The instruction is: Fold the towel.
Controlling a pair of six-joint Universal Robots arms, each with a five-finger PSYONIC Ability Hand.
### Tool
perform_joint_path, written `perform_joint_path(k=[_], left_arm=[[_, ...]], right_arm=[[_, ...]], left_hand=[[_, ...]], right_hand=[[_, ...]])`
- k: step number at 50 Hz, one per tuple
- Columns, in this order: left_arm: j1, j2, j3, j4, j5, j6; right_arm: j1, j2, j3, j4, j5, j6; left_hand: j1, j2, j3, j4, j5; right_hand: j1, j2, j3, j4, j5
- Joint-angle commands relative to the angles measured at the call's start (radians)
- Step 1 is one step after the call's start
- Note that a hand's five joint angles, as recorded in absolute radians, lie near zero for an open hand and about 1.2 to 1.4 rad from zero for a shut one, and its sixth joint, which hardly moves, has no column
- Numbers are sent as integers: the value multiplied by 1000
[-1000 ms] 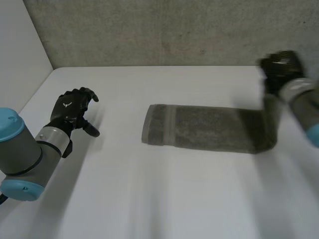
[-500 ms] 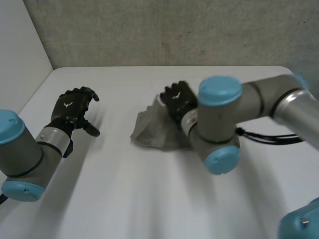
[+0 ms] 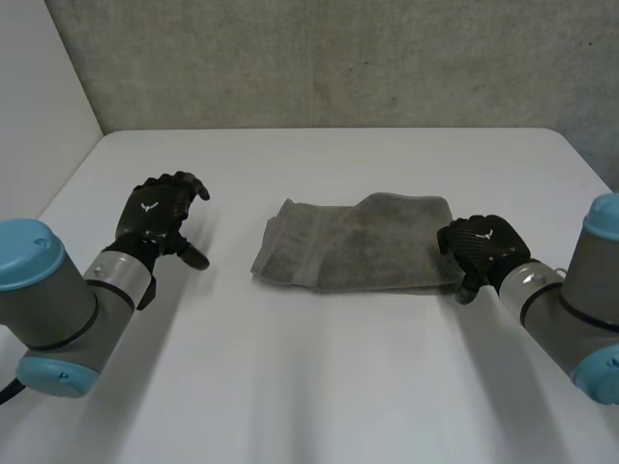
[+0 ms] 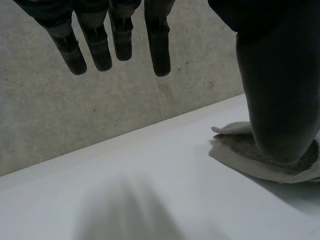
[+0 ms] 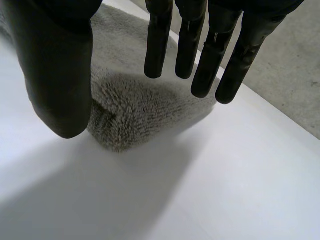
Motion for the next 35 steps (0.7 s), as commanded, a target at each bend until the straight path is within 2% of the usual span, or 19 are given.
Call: perform_joint_path(k=[1,16,17,18,20,29,31,32,34,35], left_arm=[[-7,-2,-1,0,-1,1],[-6,2,-20,22,-1,1],[-6,0,-21,22,-1,1],[-7,0,-23,22,-1,1],[-7,2,-23,22,-1,1],[-4,17,-24,20,-1,1],[-4,20,-23,19,-3,1],[-4,20,-23,19,-3,1],[-7,29,-23,14,-1,1],[-7,29,-23,14,-1,1]], right_arm=[[-3,62,4,-100,-1,81],[14,112,-8,-167,2,137],[14,122,-11,-170,2,138],[14,122,-11,-170,2,138],[13,128,-17,-170,10,137],[-4,58,1,-98,4,103],[-48,23,12,10,-5,47],[-49,23,12,11,-5,46],[-131,-2,21,116,-37,-77],[-131,-2,21,116,-37,-78]], left_hand=[[-68,-59,-74,-72,-39],[-68,-59,-74,-72,-39],[-68,-59,-74,-72,-39],[-68,-59,-74,-72,-39],[-68,-59,-74,-72,-39],[-76,-68,-83,-81,-48],[-76,-68,-83,-81,-48],[-76,-68,-83,-81,-48],[-76,-68,-83,-81,-48],[-76,-68,-83,-81,-48]], right_hand=[[78,82,80,79,73],[204,208,207,205,199],[350,353,352,350,344],[351,355,353,352,346],[818,821,820,818,812],[820,823,822,820,814],[820,823,822,820,814],[820,823,822,820,814],[820,823,822,820,814],[820,823,822,820,814]])
